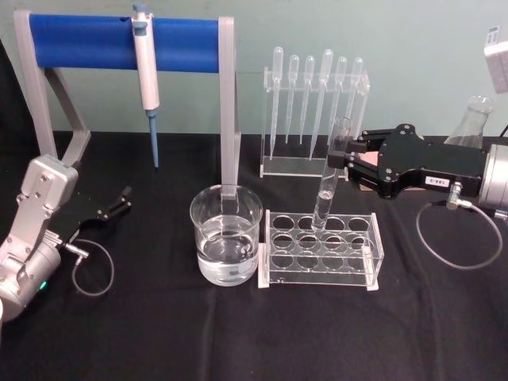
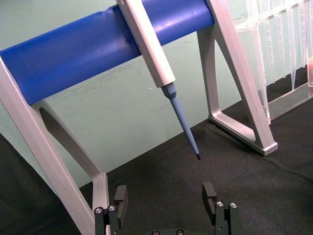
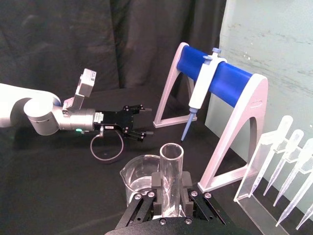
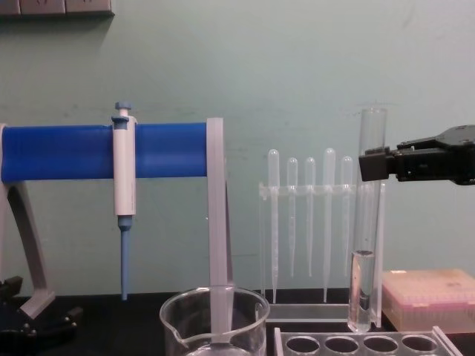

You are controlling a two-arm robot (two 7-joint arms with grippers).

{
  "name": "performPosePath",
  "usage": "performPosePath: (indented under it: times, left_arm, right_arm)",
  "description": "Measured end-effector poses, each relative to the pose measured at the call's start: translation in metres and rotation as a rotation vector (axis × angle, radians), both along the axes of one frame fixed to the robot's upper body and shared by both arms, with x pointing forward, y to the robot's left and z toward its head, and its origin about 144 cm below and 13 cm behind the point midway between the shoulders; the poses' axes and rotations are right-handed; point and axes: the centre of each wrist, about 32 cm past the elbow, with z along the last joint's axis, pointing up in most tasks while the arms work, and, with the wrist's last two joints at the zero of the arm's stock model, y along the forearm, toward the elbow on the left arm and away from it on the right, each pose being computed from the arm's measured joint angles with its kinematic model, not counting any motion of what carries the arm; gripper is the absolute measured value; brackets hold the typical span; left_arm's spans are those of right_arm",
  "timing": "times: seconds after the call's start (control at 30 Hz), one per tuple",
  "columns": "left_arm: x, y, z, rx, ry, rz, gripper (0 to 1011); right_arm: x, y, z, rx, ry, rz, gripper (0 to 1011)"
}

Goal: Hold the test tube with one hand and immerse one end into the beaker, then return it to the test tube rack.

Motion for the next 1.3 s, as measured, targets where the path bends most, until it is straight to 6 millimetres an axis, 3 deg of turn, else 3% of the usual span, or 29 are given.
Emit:
performPosePath:
  times: [1.3]
  left_arm:
    - [0.0000,0.0000,0.0000,0.000,0.000,0.000,1000]
  right_arm:
    - [-0.0001,-0.0002,-0.0002,-0.001,-0.001,-0.001,234]
